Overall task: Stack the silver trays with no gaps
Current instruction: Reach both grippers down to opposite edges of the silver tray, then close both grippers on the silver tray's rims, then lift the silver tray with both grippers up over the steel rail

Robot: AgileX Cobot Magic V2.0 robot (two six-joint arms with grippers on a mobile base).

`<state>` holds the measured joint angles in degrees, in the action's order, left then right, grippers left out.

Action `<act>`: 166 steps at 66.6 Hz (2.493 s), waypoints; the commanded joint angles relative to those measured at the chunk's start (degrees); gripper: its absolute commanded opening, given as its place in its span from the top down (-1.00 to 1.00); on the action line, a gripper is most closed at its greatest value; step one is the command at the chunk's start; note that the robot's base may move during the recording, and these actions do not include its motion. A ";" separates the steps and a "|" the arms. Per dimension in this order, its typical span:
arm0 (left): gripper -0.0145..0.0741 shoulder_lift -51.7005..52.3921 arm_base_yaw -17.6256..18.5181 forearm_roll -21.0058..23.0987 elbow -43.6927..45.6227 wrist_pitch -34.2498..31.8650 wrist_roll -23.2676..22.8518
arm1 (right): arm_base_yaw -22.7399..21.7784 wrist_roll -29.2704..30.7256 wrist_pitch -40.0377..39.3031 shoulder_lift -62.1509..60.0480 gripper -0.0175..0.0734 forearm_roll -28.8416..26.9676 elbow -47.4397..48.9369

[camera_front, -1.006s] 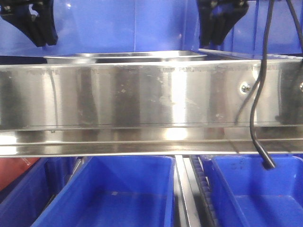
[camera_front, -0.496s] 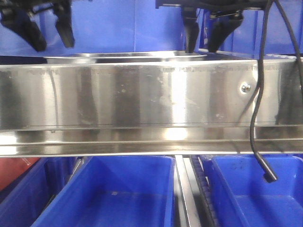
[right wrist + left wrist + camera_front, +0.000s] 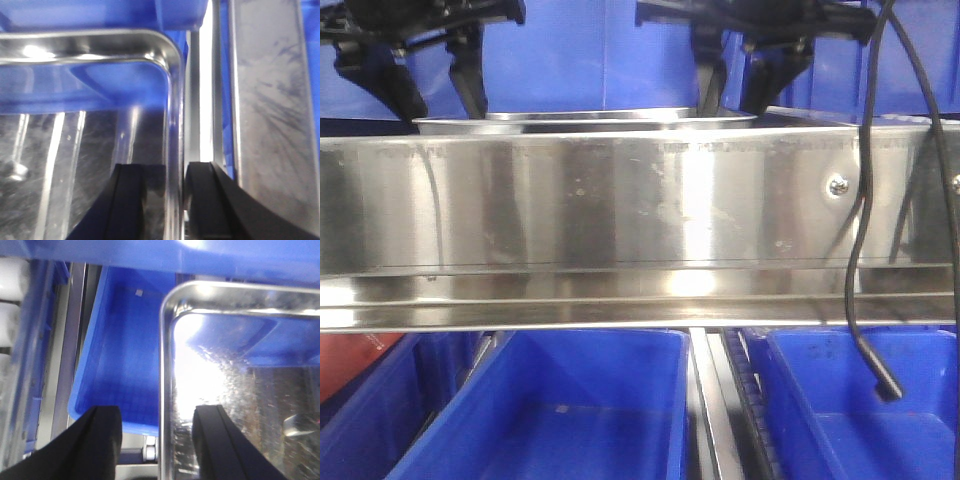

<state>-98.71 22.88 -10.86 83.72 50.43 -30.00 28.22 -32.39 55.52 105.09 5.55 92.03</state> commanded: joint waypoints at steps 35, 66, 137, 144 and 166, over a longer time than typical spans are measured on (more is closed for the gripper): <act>0.09 -2.37 0.36 1.51 0.32 1.26 -0.05 | -0.19 0.01 -0.29 0.56 0.33 -0.11 0.44; 0.24 -2.37 0.36 1.51 0.32 1.26 1.35 | -0.17 0.01 1.09 1.74 0.33 -1.07 0.44; 0.71 9.05 1.91 0.64 0.54 4.62 0.11 | 1.28 -4.26 2.70 -8.81 0.66 3.44 0.54; 0.71 13.21 5.08 -2.73 0.54 6.26 -3.03 | 4.99 -9.40 5.13 -12.77 0.66 11.18 0.54; 0.71 22.34 17.94 -15.05 -3.79 12.75 -17.39 | 16.99 -17.34 8.13 -22.09 0.66 20.61 -4.80</act>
<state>-78.60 37.75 -24.76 81.59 62.78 -44.65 41.85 -46.35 65.43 85.62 21.74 89.22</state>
